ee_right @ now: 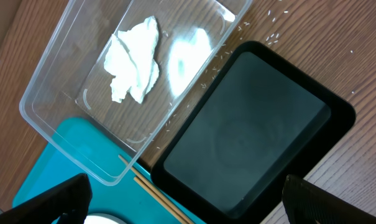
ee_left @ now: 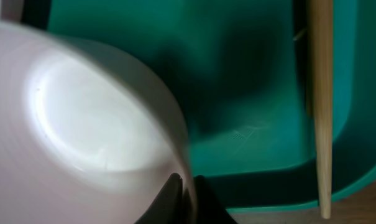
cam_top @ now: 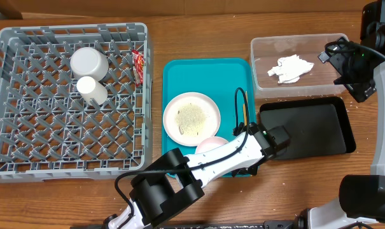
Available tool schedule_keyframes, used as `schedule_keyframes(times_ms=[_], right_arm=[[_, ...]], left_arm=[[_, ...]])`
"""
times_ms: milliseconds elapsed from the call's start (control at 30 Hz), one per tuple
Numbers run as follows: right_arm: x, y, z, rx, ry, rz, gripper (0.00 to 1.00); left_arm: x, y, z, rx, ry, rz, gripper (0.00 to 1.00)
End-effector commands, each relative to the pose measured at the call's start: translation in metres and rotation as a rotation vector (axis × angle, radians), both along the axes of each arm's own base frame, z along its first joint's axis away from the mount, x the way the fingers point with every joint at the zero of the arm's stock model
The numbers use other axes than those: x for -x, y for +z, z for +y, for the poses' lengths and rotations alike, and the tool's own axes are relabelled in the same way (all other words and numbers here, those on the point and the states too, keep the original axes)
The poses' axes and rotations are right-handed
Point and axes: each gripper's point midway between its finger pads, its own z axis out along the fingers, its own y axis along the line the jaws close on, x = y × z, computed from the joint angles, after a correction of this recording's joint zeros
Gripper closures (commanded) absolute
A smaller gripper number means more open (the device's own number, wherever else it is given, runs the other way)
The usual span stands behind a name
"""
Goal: Sort waste into correct bins and load items into the dishwasher
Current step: 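Reach the left gripper to the pink bowl and grasp its rim, then lift the pink bowl and carry it to the dish rack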
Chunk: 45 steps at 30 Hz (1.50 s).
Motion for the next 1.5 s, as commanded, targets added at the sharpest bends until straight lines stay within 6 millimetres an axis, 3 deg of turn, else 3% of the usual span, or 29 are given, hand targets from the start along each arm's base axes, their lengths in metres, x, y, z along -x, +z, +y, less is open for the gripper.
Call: schedule_keyframes(times_ms=[0,200,367,400,633,800,1100,1467], right_arm=[[0.000,0.011,-0.001,0.004,-0.005,-0.037,0.00],[0.000,0.011,-0.001,0.004,-0.005,-0.037,0.00],[0.000,0.011,-0.001,0.004,-0.005,-0.037,0.00],[0.000,0.011,-0.001,0.004,-0.005,-0.037,0.00],[0.000,0.011,-0.001,0.004,-0.005,-0.037,0.00],[0.000,0.011,-0.001,0.004,-0.005,-0.037,0.00],[0.000,0.011,-0.001,0.004,-0.005,-0.037,0.00],[0.000,0.011,-0.001,0.004,-0.005,-0.037,0.00]], left_arm=[[0.000,0.001,-0.003,0.013,-0.020,0.023,0.96],[-0.003,0.030,-0.012,0.028,-0.042,0.028,0.96],[-0.011,0.077,-0.018,0.051,-0.046,0.016,0.96],[-0.015,0.094,-0.017,0.062,-0.044,0.009,0.96],[-0.066,0.172,0.018,0.127,0.044,-0.074,0.96],[-0.117,0.207,0.080,0.204,0.233,-0.142,0.96],[-0.170,0.231,0.192,0.431,0.400,-0.080,0.96],[-0.178,0.222,0.265,0.980,0.374,0.054,0.96]])
